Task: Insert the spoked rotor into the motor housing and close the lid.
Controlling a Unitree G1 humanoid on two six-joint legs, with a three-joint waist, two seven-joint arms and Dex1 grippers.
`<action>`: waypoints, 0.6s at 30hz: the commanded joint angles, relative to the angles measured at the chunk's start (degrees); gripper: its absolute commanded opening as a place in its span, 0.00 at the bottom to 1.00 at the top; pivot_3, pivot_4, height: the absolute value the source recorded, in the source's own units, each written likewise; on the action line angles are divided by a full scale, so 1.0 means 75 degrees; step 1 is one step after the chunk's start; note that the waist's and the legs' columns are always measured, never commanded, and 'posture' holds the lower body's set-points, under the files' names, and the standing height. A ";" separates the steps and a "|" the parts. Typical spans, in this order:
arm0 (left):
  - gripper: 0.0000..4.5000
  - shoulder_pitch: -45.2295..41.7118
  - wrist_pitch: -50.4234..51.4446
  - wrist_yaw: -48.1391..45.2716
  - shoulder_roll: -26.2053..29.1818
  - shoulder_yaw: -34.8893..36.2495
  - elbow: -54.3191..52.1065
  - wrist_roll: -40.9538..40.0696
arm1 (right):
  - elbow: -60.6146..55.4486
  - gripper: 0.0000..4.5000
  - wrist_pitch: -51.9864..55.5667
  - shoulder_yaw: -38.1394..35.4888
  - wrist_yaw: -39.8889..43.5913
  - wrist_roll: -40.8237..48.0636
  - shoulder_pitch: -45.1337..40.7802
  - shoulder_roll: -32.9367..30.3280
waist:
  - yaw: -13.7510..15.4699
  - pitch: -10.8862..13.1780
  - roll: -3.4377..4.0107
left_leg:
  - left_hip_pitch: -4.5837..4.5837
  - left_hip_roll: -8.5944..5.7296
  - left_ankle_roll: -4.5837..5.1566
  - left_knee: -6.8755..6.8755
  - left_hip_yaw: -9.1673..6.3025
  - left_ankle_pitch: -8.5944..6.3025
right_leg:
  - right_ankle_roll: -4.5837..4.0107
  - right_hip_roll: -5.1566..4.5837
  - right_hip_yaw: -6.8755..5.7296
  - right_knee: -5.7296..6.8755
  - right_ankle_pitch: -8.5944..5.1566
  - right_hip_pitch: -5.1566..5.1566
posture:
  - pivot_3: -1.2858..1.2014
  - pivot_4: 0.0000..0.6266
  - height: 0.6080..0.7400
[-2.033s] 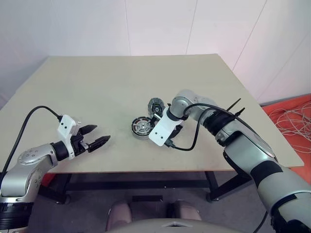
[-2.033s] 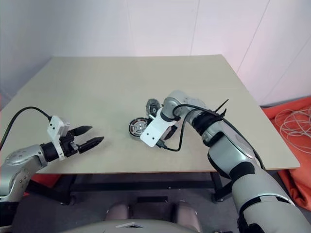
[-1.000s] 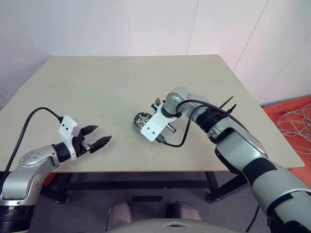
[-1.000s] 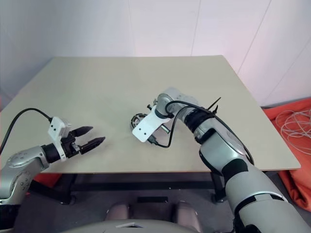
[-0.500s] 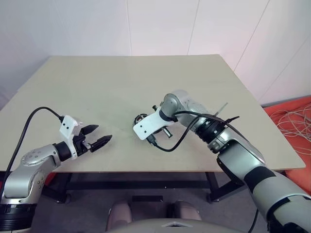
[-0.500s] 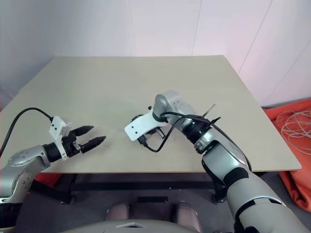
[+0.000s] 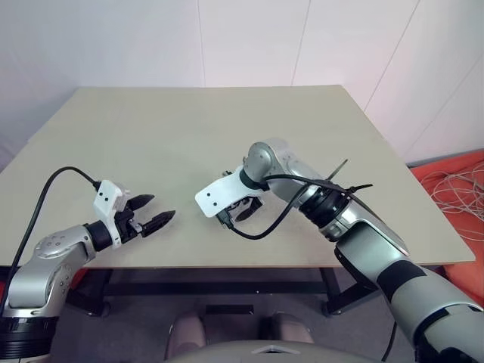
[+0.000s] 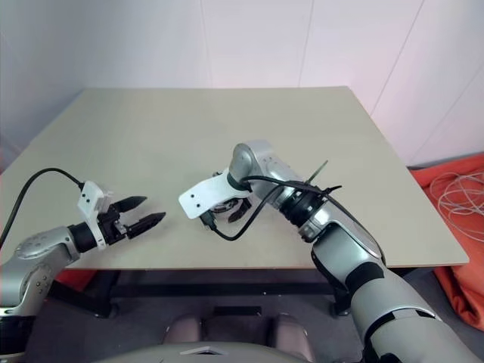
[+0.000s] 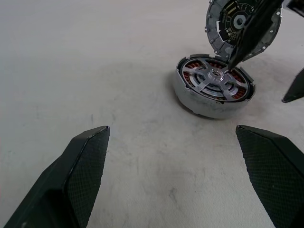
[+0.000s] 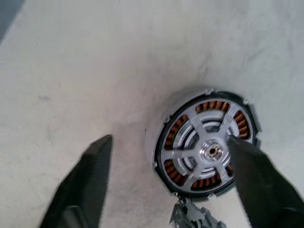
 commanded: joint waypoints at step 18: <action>1.00 -0.0294 -0.0065 -0.0209 0.0106 0.0032 0.0144 0.0008 | -0.0927 0.99 0.2616 -0.2576 0.0295 0.3444 -0.1598 -0.0804 | 0.0026 0.0000 0.0000 | 0.0005 0.0000 -0.0004 -0.0001 -0.0001 0.0002 | 0.0001 0.0000 0.0001 0.0000 0.0000 0.0003 | 0.52 0.00 1.00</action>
